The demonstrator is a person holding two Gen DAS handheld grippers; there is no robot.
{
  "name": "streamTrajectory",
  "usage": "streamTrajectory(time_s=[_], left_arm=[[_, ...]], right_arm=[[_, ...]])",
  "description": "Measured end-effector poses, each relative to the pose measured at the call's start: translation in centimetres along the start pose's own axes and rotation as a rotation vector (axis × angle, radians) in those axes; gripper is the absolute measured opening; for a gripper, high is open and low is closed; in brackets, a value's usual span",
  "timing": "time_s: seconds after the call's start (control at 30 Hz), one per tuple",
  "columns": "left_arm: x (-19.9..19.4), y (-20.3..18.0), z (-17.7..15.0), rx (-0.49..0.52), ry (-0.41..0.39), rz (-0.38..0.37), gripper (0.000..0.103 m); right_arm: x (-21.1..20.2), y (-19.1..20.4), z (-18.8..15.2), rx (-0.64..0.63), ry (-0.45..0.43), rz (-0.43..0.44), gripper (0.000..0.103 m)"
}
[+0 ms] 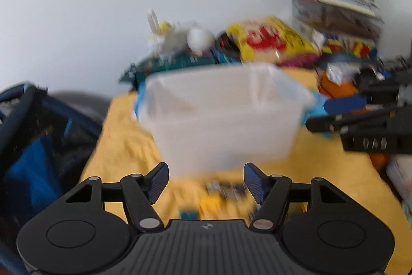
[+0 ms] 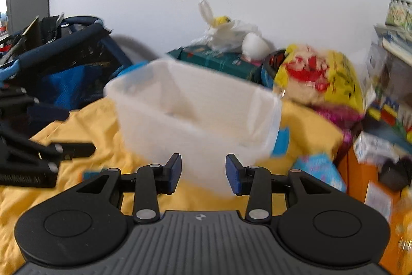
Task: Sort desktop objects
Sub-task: 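Grasp the yellow brick with right tool while left tool grasps red brick, then lift the red brick with left tool while right tool lifts yellow brick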
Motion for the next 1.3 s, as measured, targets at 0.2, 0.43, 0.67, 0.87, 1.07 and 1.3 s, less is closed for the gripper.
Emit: streamTrajectory(time_s=[0.2, 0.43, 0.67, 0.87, 1.07, 1.3], left_arm=[[-0.3, -1.8, -7.7, 0.037, 0.120, -0.024, 0.068], [0.5, -1.0, -8.8, 0.024, 0.137, 0.041, 0.068], [4.3, 0.3, -8.8, -0.155, 0.238, 0.069, 0.068], [6.3, 1.1, -8.4, -0.316, 0.296, 0.069, 0.042], [4.0, 1.2, -8.3, -0.275, 0.272, 0.031, 0.030], [-3.7, -2.3, -11.0, 0.119, 0.299, -0.091, 0.030]], right_arm=[[-0.8, 4.8, -6.3, -0.116, 0.092, -0.020, 0.042], [1.8, 6.8, -11.2, -0.097, 0.228, 0.002, 0.040], [2.7, 7.4, -14.2, -0.130, 0.282, 0.011, 0.025], [1.0, 8.0, -14.5, -0.130, 0.262, 0.010, 0.025], [0.1, 8.1, -14.1, -0.121, 0.236, 0.019, 0.025], [-1.4, 8.5, -13.0, 0.007, 0.201, 0.176, 0.025]])
Point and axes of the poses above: each gripper's, at about its wrist camera, not at the fingertips, and x roughly the way its jaws point, y to its left, z to its top, the point moved 9 cm from there along x, roughly the way its jaws point, and after that the axes turned 11 degrees about -x, right-handed, at the moved point
